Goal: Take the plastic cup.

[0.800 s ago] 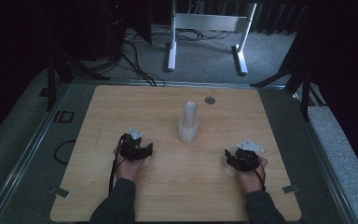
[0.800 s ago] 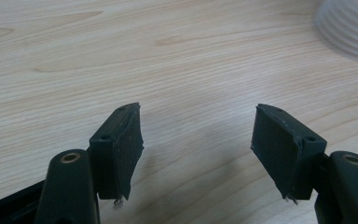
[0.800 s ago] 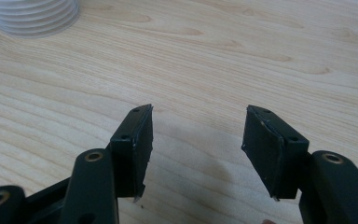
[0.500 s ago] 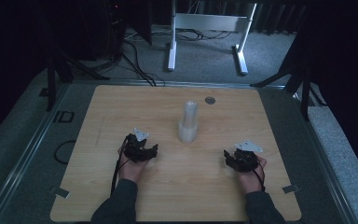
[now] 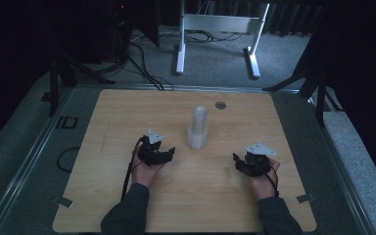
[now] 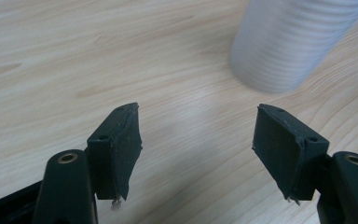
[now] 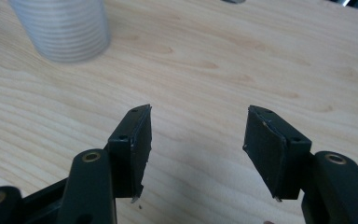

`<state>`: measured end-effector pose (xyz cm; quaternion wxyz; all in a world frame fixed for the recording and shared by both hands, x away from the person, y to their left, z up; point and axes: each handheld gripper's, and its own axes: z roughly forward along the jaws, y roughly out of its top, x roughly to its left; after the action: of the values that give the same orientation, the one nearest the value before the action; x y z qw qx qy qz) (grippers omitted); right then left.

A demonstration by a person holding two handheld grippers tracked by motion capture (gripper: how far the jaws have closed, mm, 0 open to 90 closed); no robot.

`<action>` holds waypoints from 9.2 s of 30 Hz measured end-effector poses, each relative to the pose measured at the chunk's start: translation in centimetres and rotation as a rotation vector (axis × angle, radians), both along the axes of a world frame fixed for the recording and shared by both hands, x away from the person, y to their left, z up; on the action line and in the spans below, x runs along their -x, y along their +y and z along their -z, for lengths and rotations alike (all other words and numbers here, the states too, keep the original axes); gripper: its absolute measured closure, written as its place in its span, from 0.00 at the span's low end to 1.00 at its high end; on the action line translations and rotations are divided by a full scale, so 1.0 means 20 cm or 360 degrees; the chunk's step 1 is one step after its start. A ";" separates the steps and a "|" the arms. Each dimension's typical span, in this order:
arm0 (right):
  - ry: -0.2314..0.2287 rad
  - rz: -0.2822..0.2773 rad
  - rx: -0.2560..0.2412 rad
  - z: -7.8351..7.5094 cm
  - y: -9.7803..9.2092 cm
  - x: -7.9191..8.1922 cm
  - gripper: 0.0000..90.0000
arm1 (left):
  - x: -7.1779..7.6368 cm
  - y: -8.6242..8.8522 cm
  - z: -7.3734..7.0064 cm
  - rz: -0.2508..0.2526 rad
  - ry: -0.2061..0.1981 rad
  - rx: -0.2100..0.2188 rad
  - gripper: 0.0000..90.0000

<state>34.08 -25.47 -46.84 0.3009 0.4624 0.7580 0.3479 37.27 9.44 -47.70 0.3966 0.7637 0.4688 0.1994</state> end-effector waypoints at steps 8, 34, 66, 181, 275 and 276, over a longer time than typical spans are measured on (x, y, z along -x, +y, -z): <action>-0.0028 -0.0060 0.0008 -0.04 0.06 -0.03 0.46 | -0.03 -0.09 -0.04 0.0101 -0.0064 0.0065 0.33; -0.0090 -0.0153 -0.0023 -0.19 0.22 -0.14 0.39 | -0.15 -0.31 -0.07 0.0250 -0.0154 0.0158 0.21; -0.0143 -0.0283 -0.0119 -0.31 0.39 -0.24 0.39 | -0.21 -0.38 -0.06 0.0274 -0.0224 0.0196 0.23; -0.0322 -0.0445 -0.0429 -0.71 0.54 -0.34 0.45 | -0.18 -0.38 -0.04 0.0262 -0.0290 0.0162 0.28; -0.0117 -0.0133 -0.0637 -0.47 0.06 -0.16 0.46 | 0.06 -0.30 -0.22 0.0368 -0.0436 0.0236 0.25; -0.0110 -0.0127 -0.0645 -0.46 0.06 -0.16 0.46 | 0.06 -0.30 -0.23 0.0371 -0.0441 0.0235 0.25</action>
<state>37.31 -24.31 -37.62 0.2136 0.4707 0.6795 0.5207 36.02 3.46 -43.19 0.5326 0.7469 0.3315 0.2204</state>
